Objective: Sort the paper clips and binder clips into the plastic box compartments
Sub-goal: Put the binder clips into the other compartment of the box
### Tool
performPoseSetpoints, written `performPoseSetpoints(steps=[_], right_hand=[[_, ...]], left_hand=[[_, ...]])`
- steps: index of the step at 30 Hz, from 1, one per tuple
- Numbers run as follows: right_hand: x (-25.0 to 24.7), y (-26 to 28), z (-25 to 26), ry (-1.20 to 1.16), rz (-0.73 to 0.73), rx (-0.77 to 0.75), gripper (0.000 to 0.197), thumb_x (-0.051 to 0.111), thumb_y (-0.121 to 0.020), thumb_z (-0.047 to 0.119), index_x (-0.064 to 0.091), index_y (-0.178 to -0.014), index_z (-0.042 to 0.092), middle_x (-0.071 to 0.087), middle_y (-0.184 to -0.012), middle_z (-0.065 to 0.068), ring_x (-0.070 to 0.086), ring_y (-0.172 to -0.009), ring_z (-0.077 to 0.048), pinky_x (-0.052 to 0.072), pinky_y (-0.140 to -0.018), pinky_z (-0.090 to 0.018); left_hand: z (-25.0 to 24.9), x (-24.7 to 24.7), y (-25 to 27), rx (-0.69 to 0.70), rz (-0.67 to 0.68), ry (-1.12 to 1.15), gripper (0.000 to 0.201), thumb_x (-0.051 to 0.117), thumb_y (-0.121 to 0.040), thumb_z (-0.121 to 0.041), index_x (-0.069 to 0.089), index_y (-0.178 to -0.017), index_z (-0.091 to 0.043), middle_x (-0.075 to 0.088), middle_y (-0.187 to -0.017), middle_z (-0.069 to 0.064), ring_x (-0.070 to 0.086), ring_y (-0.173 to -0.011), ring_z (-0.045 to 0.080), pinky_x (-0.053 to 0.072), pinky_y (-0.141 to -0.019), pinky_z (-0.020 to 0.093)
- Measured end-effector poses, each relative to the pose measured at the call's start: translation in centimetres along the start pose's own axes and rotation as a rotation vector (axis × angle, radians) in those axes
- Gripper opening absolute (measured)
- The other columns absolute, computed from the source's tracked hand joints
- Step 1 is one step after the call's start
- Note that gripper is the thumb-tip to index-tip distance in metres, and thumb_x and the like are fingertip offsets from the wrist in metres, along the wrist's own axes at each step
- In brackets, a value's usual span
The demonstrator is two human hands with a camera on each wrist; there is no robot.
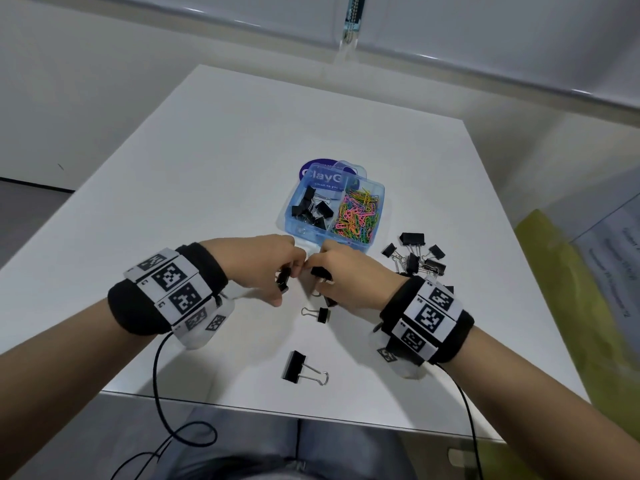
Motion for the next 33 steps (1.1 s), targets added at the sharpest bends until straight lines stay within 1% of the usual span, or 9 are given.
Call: performPoseSetpoints(steps=[3,6,10,15,19,24,26,29,33], right_hand=[[-0.2,0.3,0.1,-0.016,0.003,-0.011,0.017,0.059,-0.079,0.004,0.055,-0.088,0.017,0.041,-0.092,-0.003,0.047,-0.081,-0.026,0.039,-0.067,-0.035],[-0.5,0.4,0.3,0.031,-0.030,-0.008,0.023,0.061,-0.080,0.006,0.041,-0.084,0.016,0.051,-0.096,-0.012,0.051,-0.084,-0.030,0.040,-0.066,-0.039],[-2.4,0.8,0.3,0.039,-0.075,0.000,0.016,0.058,-0.082,0.004,0.046,-0.078,0.014,0.055,-0.079,-0.008,0.046,-0.073,-0.025,0.036,-0.060,-0.036],[-8.2,-0.4,-0.4,-0.182,-0.296,0.037,0.008,0.063,-0.080,0.002,0.058,-0.085,0.006,0.057,-0.078,-0.004,0.048,-0.067,-0.018,0.038,-0.060,-0.029],[-9.8,-1.7,-1.7,-0.184,-0.380,0.104,0.026,0.064,-0.082,0.010,0.058,-0.108,0.009,0.057,-0.096,-0.002,0.047,-0.073,-0.016,0.035,-0.063,-0.024],[-6.7,1.0,-0.1,0.084,-0.164,0.039,0.021,0.064,-0.079,0.012,0.061,-0.099,0.017,0.059,-0.089,0.000,0.052,-0.081,-0.019,0.042,-0.067,-0.031],[-4.0,2.6,-0.1,0.210,-0.017,0.081,0.026,0.065,-0.079,0.017,0.059,-0.103,0.019,0.057,-0.095,-0.002,0.052,-0.088,-0.023,0.040,-0.067,-0.031],[-1.3,3.8,-0.3,0.300,0.048,0.086,0.016,0.059,-0.079,0.015,0.055,-0.094,0.011,0.056,-0.100,-0.008,0.055,-0.085,-0.031,0.037,-0.062,-0.032],[-0.4,3.8,-0.4,0.309,0.054,0.070,0.010,0.053,-0.081,0.009,0.055,-0.091,0.005,0.055,-0.096,-0.012,0.056,-0.083,-0.034,0.038,-0.061,-0.035]], left_hand=[[-0.1,-0.4,-0.4,0.005,-0.051,0.010,0.044,0.081,-0.068,-0.028,0.056,-0.104,-0.018,0.046,-0.095,-0.004,0.049,-0.083,0.015,0.042,-0.071,0.026],[0.0,-0.8,-0.7,0.000,-0.079,0.020,0.041,0.080,-0.069,-0.029,0.058,-0.101,-0.017,0.052,-0.091,-0.004,0.051,-0.079,0.015,0.041,-0.067,0.025],[0.2,-0.7,-0.8,-0.001,-0.089,0.016,0.030,0.077,-0.072,-0.030,0.061,-0.092,-0.015,0.054,-0.084,-0.006,0.052,-0.077,0.016,0.037,-0.059,0.023],[0.7,-0.7,-0.6,-0.003,-0.086,0.071,0.024,0.076,-0.073,-0.029,0.055,-0.081,-0.020,0.058,-0.074,-0.007,0.053,-0.069,0.017,0.042,-0.061,0.029],[0.9,-0.8,-0.4,-0.010,-0.058,0.118,0.023,0.077,-0.071,-0.022,0.059,-0.085,-0.019,0.063,-0.070,-0.006,0.061,-0.067,0.020,0.047,-0.060,0.029],[0.9,-0.9,-0.2,0.028,-0.036,0.029,0.031,0.080,-0.068,-0.019,0.063,-0.094,-0.019,0.061,-0.094,0.000,0.059,-0.086,0.020,0.048,-0.069,0.030],[0.8,-0.9,-0.2,0.040,-0.052,-0.004,0.022,0.079,-0.069,-0.017,0.064,-0.086,-0.018,0.062,-0.089,-0.002,0.060,-0.085,0.018,0.047,-0.066,0.026],[0.7,-1.1,-0.5,0.031,-0.119,-0.023,0.015,0.076,-0.070,-0.018,0.062,-0.071,-0.021,0.059,-0.069,-0.008,0.061,-0.075,0.018,0.043,-0.057,0.023],[0.5,-1.8,-0.6,0.029,-0.183,0.053,0.011,0.075,-0.073,-0.019,0.067,-0.077,-0.013,0.063,-0.069,-0.006,0.060,-0.070,0.016,0.043,-0.058,0.024]])
Point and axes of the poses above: each hand's wrist, its own y-axis away from the middle knuckle, its own x-axis out of the palm, z = x × y, the point moved 6 cm from there along -y, towards the middle knuckle
